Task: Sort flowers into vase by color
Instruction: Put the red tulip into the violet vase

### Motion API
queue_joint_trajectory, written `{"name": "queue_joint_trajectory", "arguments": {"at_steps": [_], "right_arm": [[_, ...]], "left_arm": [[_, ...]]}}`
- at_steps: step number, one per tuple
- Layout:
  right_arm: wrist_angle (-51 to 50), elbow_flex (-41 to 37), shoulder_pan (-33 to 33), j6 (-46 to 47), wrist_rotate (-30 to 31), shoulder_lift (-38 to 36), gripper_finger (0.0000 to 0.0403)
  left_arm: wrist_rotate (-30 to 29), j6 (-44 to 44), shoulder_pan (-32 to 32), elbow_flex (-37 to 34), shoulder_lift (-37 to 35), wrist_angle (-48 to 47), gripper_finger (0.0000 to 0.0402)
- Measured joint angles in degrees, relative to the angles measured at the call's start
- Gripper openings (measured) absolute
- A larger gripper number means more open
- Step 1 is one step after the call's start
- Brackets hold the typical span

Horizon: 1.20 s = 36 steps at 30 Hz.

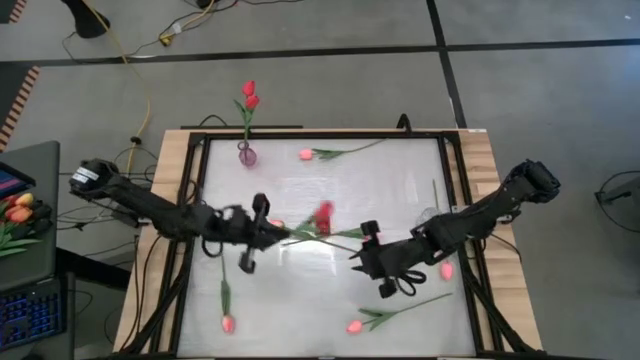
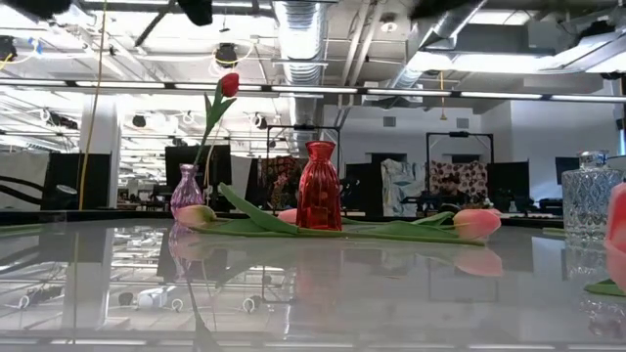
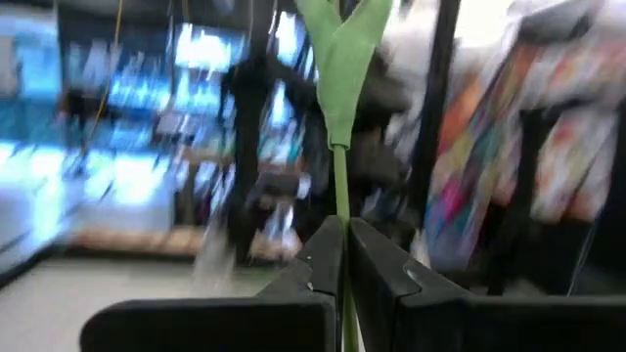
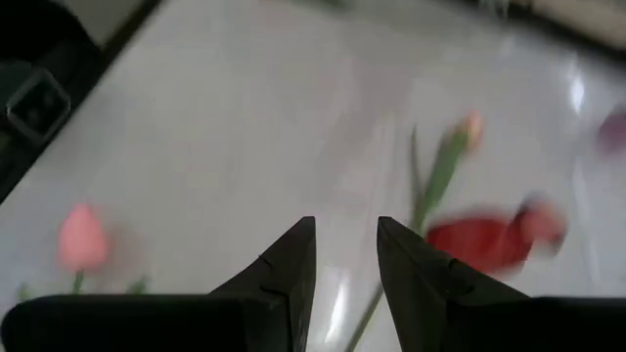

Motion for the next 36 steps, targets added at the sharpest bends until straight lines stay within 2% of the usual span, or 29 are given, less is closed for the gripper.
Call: {"name": "queue_joint_trajectory", "arguments": {"at_steps": [3, 7, 11, 15, 19, 24, 28, 32, 36], "right_arm": [[8.54, 0.00, -2.80, -7.72, -0.06, -0.02, 0.0136], [19.51, 0.00, -8.07, -12.77, -2.33, -0.02, 0.0136], [27.55, 0.02, -14.61, -11.92, -12.53, -0.07, 0.0136], [31.32, 0.02, -20.59, -8.20, -22.58, -0.02, 0.0137], [32.42, 0.02, -24.39, -7.09, -28.53, 0.00, 0.0145], [34.35, 0.08, -26.58, -7.44, -29.44, 0.00, 0.0185], [34.47, 0.09, -28.53, -7.92, -30.03, 0.02, 0.0232], [35.62, 0.09, -30.27, -9.45, -30.34, 0.02, 0.0261], [35.83, 0.09, -31.71, -9.80, -31.35, 0.02, 0.0265]], "left_arm": [[3.80, -0.52, 3.49, -4.36, -0.33, 8.59, 0.0000], [4.34, -0.68, 5.76, -5.64, -0.25, 9.39, 0.0000], [4.12, 1.53, 6.20, -5.69, -0.23, 7.55, 0.0000], [3.37, 4.50, 6.56, -5.69, -0.25, 7.81, 0.0000], [2.09, 5.42, 8.44, -5.69, -0.25, 8.31, 0.0000], [1.55, 5.61, 11.21, -5.69, -0.25, 9.53, 0.0000], [3.92, 5.73, 13.30, -4.23, 0.22, 9.49, 0.0000], [7.02, 6.34, 15.11, -0.34, 4.45, 8.59, 0.0000], [9.48, 8.19, 17.07, 3.03, 9.92, 8.60, 0.0000]]}}
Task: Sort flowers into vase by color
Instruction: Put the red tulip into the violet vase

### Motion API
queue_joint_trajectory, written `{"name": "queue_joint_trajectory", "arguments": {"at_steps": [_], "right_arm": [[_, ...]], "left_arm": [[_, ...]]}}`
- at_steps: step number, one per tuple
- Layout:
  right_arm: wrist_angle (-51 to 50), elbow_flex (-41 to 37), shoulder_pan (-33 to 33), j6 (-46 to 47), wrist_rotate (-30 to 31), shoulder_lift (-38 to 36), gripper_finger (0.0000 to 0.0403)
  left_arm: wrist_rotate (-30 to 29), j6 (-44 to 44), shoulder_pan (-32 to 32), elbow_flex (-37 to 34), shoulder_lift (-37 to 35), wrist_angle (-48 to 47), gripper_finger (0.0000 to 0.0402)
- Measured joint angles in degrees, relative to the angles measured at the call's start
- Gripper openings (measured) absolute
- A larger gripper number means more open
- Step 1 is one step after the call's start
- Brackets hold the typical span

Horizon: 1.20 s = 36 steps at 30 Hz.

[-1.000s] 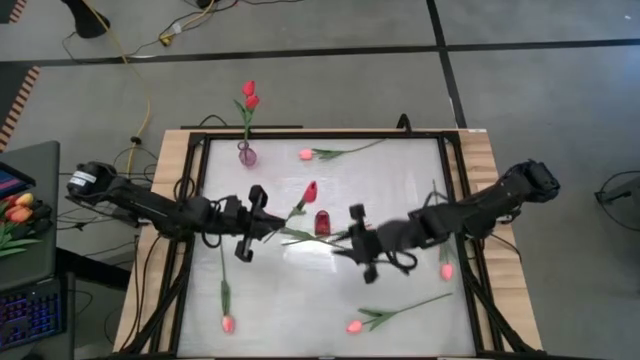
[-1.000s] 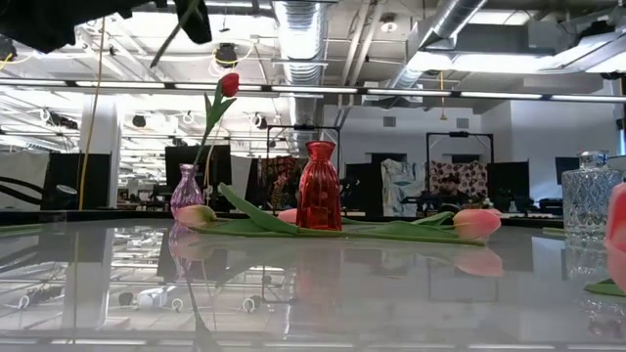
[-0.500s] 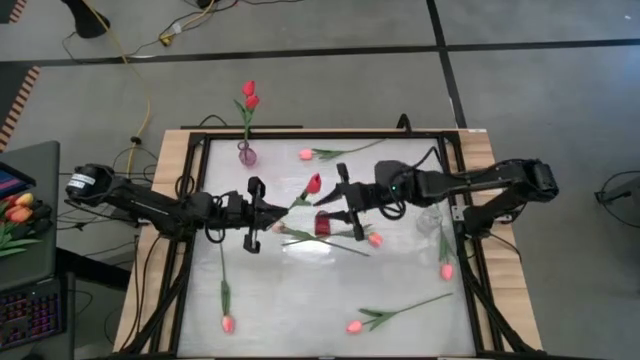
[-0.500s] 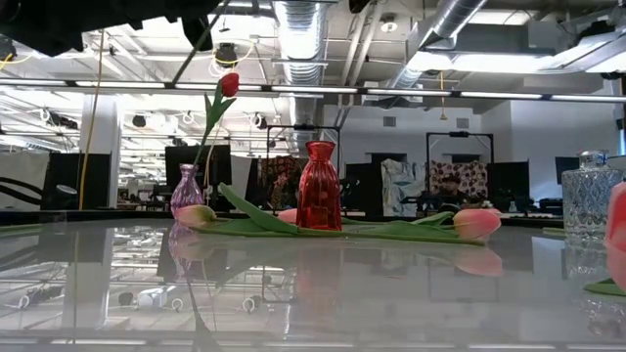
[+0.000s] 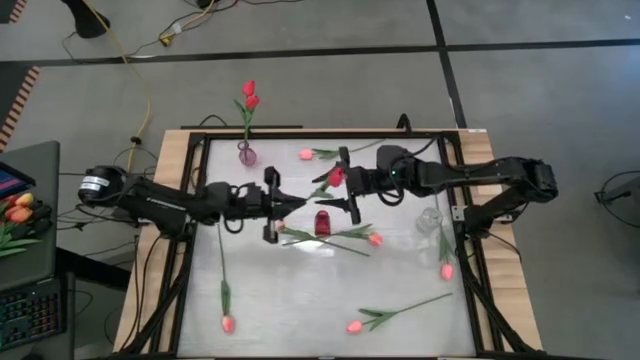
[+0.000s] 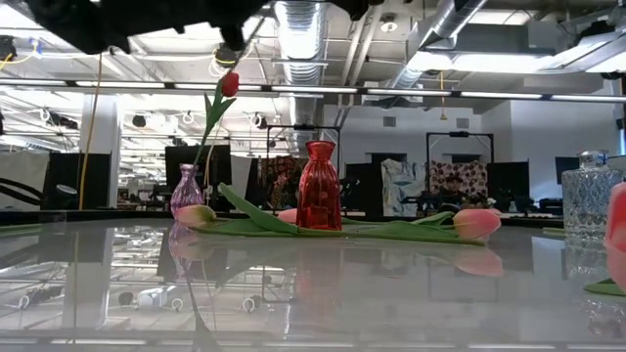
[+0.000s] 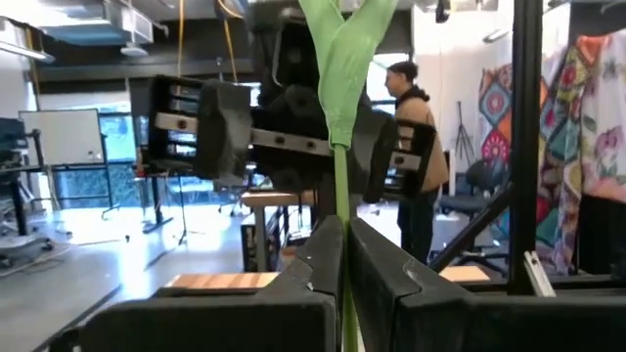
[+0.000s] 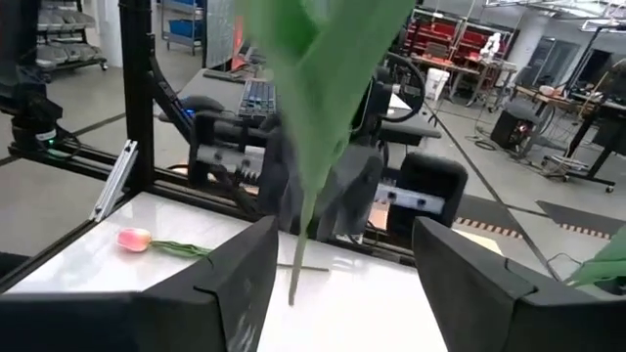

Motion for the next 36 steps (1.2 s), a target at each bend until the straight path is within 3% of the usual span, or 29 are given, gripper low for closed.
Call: {"name": "queue_joint_trajectory", "arguments": {"at_steps": [10, 17, 36], "right_arm": [[-1.69, 0.00, -3.41, -0.17, -8.86, 0.02, 0.0265], [-1.10, 0.00, -3.97, -1.52, -9.24, 0.02, 0.0256], [0.86, 0.00, -3.97, -1.64, -9.21, 0.02, 0.0112]], "left_arm": [[7.17, -1.60, 6.21, 4.09, 3.97, -0.58, 0.0000], [9.01, -3.15, 7.40, 4.07, 3.99, -1.20, 0.0000], [6.93, -4.67, 7.38, 4.07, 3.99, 0.53, 0.0000]]}}
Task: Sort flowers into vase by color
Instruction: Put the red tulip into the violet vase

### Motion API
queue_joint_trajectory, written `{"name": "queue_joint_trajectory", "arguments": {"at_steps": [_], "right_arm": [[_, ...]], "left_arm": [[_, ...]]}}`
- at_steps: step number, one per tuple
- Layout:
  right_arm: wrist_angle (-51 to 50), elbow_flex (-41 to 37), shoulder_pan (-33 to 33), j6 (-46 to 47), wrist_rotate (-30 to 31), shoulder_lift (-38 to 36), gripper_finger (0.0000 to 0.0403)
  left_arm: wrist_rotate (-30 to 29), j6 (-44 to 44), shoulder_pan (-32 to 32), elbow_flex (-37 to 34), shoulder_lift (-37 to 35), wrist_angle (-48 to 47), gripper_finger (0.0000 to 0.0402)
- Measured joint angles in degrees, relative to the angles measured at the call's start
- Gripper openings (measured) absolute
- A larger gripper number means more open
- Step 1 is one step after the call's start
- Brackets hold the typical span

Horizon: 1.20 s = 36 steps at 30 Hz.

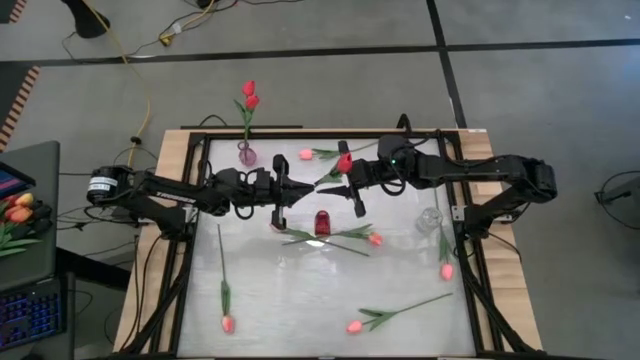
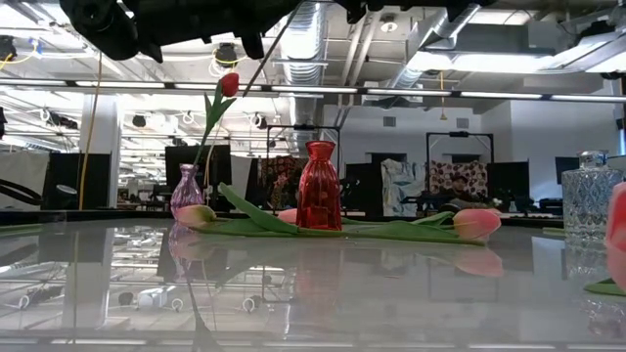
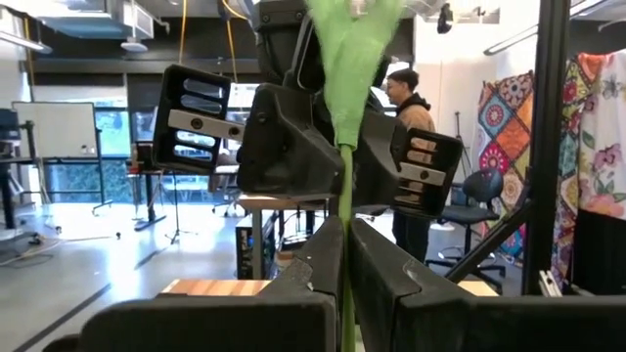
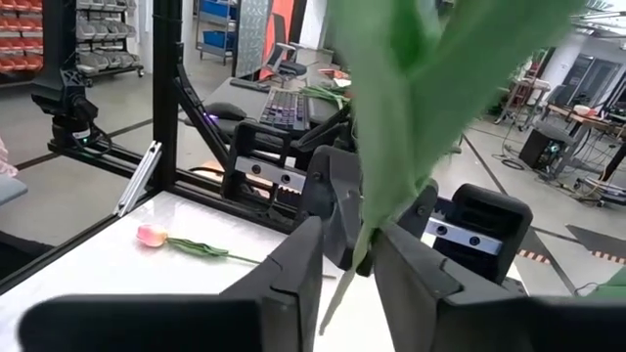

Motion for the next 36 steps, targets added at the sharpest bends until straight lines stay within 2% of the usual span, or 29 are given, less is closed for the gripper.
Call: {"name": "queue_joint_trajectory", "arguments": {"at_steps": [21, 25, 32, 36], "right_arm": [[0.52, 0.00, 0.00, 0.02, 1.31, 0.00, 0.0097], [0.52, 0.00, 0.00, 0.01, 1.39, 0.00, 0.0078], [0.26, 0.00, -0.53, 0.03, 1.49, 0.00, 0.0022], [-0.82, 0.00, -1.37, 2.48, 1.27, 0.00, 0.0016]], "left_arm": [[-2.60, -1.14, -0.02, 0.00, -0.01, -0.47, 0.0000], [-2.98, -1.19, -0.02, 0.00, 0.00, -0.47, 0.0000], [-3.13, -0.19, 0.00, 0.00, 0.00, -0.64, 0.0003], [-3.50, 2.40, 0.07, 0.02, 0.00, -3.01, 0.0034]]}}
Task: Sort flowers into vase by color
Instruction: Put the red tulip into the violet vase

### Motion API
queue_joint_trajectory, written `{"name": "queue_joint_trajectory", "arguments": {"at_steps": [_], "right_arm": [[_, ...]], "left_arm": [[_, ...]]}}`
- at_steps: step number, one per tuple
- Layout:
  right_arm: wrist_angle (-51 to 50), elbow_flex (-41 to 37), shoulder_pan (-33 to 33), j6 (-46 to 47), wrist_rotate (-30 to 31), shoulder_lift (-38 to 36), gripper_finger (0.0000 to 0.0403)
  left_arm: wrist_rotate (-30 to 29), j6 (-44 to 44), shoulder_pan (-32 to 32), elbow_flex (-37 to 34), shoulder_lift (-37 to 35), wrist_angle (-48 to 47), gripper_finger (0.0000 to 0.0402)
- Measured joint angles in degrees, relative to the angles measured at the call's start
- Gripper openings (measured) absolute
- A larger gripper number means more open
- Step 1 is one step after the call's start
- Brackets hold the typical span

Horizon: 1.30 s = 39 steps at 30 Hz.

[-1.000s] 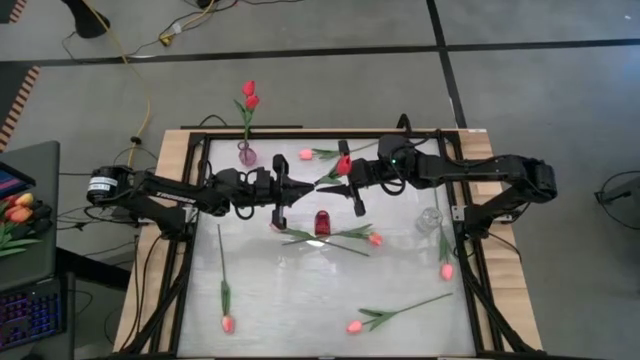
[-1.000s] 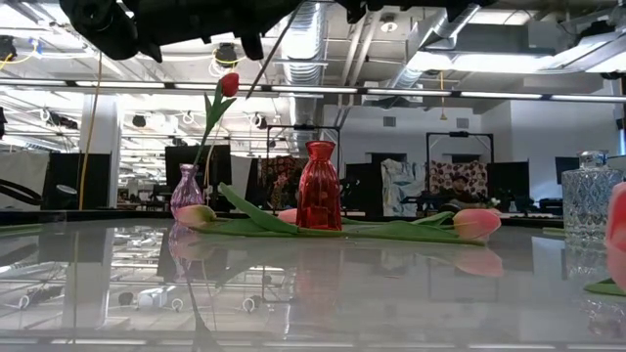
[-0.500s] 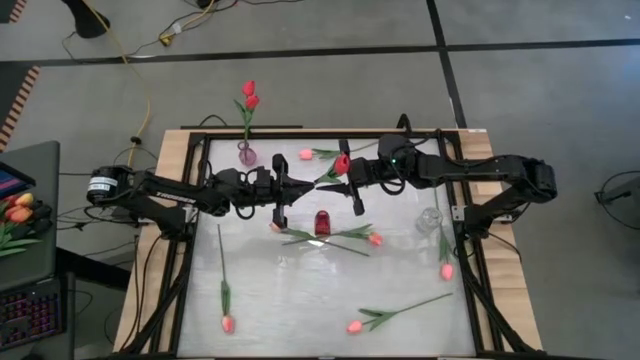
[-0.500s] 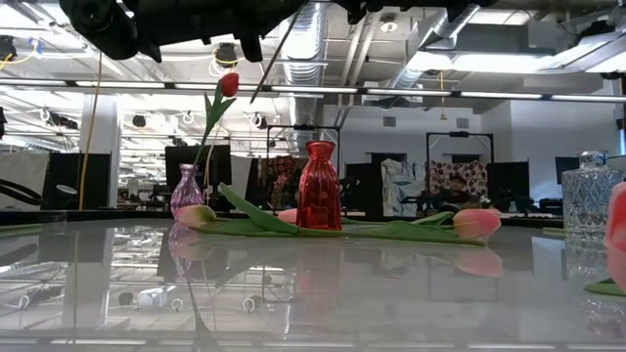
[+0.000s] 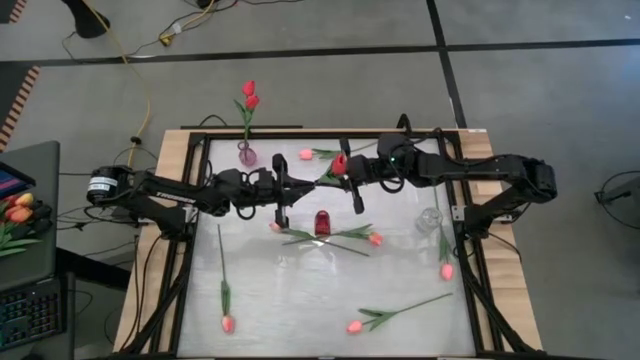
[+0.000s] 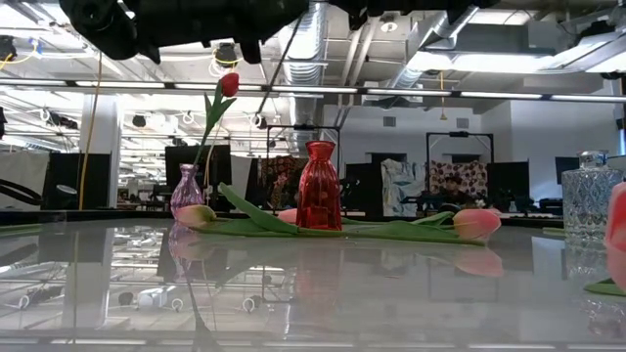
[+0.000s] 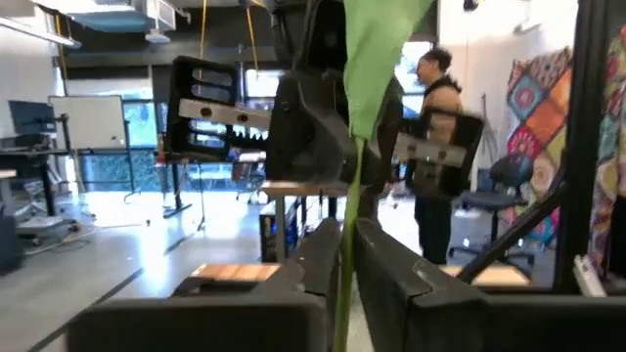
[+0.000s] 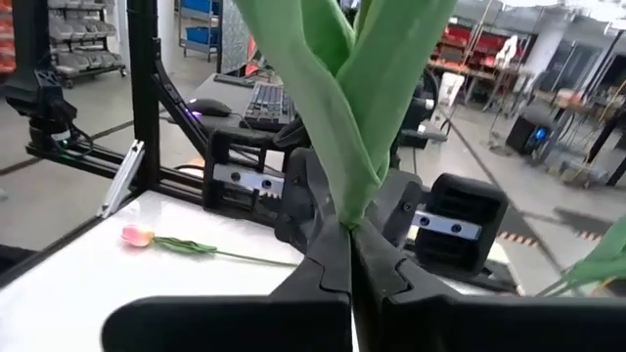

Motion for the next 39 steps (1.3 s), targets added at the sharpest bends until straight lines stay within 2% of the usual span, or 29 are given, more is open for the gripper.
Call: {"name": "queue_joint_trajectory", "arguments": {"at_steps": [5, 9, 13, 16, 21, 30, 39], "right_arm": [[-4.00, 0.00, -1.50, 2.09, -0.26, -0.04, 0.0028], [-6.35, -0.02, -2.14, 2.09, -0.20, -0.02, 0.0029], [-6.97, -0.02, -2.28, 1.79, -0.26, -0.02, 0.0025], [-6.91, -0.02, -2.26, 1.61, -0.27, -0.02, 0.0028], [-7.33, -0.02, -2.26, 1.57, -0.27, -0.02, 0.0030], [-8.39, -0.02, -2.37, 1.41, -0.25, -0.02, 0.0031], [-8.37, -0.02, -2.39, 1.42, -0.26, -0.02, 0.0032]], "left_arm": [[-0.55, 0.63, 0.00, 1.03, -0.74, -5.30, 0.0109], [-1.59, 0.61, 0.02, 5.04, -1.55, -16.13, 0.0165], [-1.61, 0.87, 0.21, 11.63, -1.45, -32.95, 0.0196], [-2.33, 2.25, 0.24, 15.22, -1.31, -40.42, 0.0205], [-4.63, 2.81, 0.22, 15.82, -1.27, -41.11, 0.0206], [-3.92, 3.78, 0.22, 15.82, -1.27, -40.86, 0.0198], [-3.90, 3.80, 0.22, 15.82, -1.27, -40.78, 0.0086]]}}
